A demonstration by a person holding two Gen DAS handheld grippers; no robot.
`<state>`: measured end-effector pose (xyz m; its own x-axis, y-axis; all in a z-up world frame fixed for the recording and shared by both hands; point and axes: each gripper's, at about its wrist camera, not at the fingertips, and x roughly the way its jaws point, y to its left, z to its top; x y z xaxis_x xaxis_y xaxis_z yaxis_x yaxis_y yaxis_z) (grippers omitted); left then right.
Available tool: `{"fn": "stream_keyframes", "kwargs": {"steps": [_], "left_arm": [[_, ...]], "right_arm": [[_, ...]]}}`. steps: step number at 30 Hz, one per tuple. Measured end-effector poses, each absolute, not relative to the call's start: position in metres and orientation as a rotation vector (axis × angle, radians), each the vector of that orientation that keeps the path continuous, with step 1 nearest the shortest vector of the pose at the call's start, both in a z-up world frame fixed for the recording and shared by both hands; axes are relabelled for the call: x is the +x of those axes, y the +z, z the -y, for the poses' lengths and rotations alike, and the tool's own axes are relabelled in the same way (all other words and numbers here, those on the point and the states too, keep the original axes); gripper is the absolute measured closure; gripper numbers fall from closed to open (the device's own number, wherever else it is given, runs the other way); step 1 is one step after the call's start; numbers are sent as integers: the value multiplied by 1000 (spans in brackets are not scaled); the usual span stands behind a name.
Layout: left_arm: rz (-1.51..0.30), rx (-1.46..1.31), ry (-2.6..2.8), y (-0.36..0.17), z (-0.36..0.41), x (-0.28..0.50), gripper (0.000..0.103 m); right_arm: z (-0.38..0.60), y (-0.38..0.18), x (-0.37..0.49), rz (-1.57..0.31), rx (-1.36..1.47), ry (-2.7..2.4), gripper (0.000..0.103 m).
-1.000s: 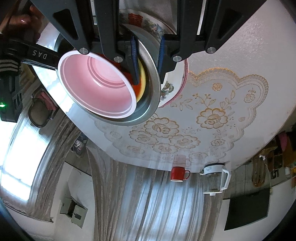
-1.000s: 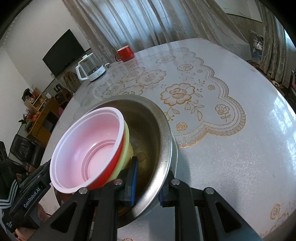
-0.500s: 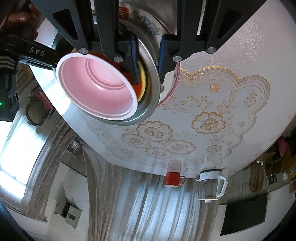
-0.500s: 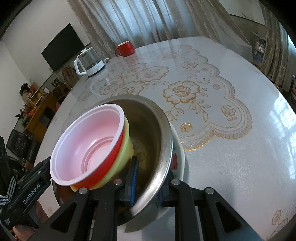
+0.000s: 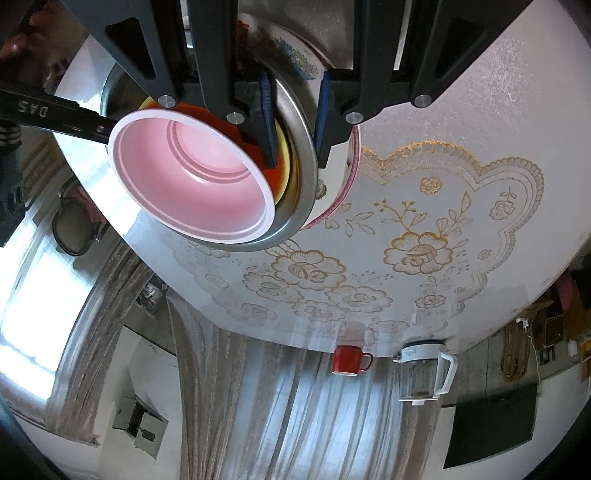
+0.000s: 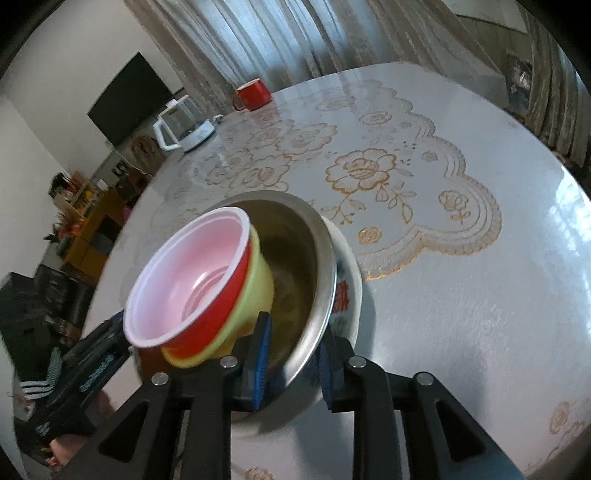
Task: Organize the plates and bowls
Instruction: 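Lower the steel bowl onto the rose plate with both grippers, then open both grippers and withdraw from the steel bowl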
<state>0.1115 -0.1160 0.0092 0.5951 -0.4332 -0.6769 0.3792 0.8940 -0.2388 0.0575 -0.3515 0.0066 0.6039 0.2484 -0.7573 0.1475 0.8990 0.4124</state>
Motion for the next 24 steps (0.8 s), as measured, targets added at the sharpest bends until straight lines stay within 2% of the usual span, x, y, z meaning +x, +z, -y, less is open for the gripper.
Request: {"fn": "stream_keyframes", "kwargs": {"steps": [5, 14, 18, 22, 24], "left_arm": [[-818, -71, -477, 11, 115, 112, 83], [-811, -57, -455, 14, 112, 108, 82], [-783, -20, -442, 18, 112, 99, 77], [-777, -10, -423, 21, 109, 93, 62], [-771, -20, -415, 22, 104, 90, 62]], "right_arm": [[348, 9, 55, -897, 412, 37, 85], [348, 6, 65, -886, 396, 27, 85], [345, 8, 61, -885, 392, 20, 83], [345, 12, 56, -863, 403, 6, 76], [345, 15, 52, -854, 407, 1, 75]]}}
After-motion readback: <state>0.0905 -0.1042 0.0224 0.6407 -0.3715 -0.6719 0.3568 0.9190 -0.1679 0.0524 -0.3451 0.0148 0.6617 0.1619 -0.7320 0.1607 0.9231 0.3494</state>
